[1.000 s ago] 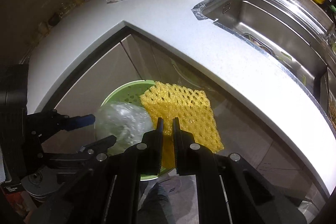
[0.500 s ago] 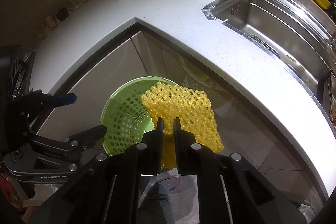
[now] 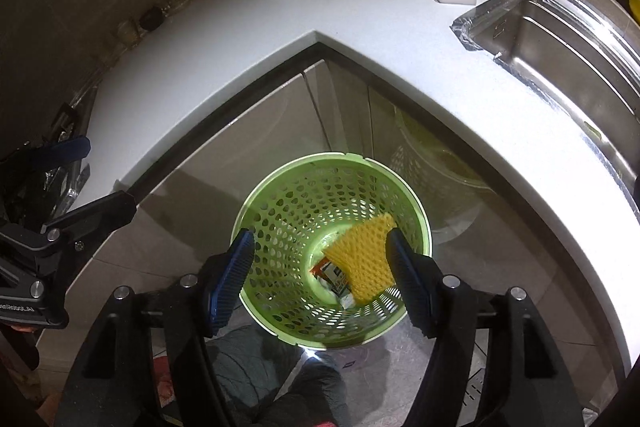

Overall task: Collect trash
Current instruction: 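Carry both items over the green basket and open both tools to drop them, then grasp the crumpled tissues with the left tool while the right tool grasps the white foam block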

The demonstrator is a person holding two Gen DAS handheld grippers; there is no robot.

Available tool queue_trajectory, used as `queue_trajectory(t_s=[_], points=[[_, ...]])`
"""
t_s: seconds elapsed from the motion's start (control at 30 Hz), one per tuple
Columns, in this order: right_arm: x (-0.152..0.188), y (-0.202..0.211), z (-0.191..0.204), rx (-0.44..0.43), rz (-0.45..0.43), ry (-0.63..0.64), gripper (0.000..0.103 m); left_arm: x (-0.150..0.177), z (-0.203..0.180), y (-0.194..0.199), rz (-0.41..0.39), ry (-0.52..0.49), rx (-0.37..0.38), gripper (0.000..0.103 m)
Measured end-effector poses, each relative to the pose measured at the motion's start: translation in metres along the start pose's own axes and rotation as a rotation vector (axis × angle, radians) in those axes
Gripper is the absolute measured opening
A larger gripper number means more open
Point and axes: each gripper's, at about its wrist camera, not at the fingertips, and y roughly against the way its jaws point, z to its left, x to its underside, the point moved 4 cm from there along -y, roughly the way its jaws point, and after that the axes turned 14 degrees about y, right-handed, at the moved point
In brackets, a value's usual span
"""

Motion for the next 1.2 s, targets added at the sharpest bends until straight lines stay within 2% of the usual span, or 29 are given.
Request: queue_trajectory(t_s=[0.07, 0.3, 0.6, 0.97, 1.2], points=[[-0.008, 0.007, -0.002, 0.020, -0.022, 0.000, 0.078, -0.003, 0.002, 0.003, -0.005, 0.008, -0.001, 0.095], [-0.039, 0.022, -0.021, 0.068, -0.073, -0.036, 0.081, -0.029, 0.011, 0.001, -0.024, 0.015, 0.027, 0.095], [-0.087, 0.029, -0.063, 0.159, -0.116, -0.109, 0.087, -0.101, 0.010, -0.028, -0.044, -0.019, 0.069, 0.095], [-0.164, -0.017, -0.128, 0.212, -0.100, -0.164, 0.087, -0.219, 0.025, -0.113, -0.050, -0.016, 0.050, 0.095], [-0.203, -0.056, -0.165, 0.228, -0.062, -0.181, 0.087, -0.271, 0.033, -0.168, -0.024, 0.013, 0.035, 0.095]])
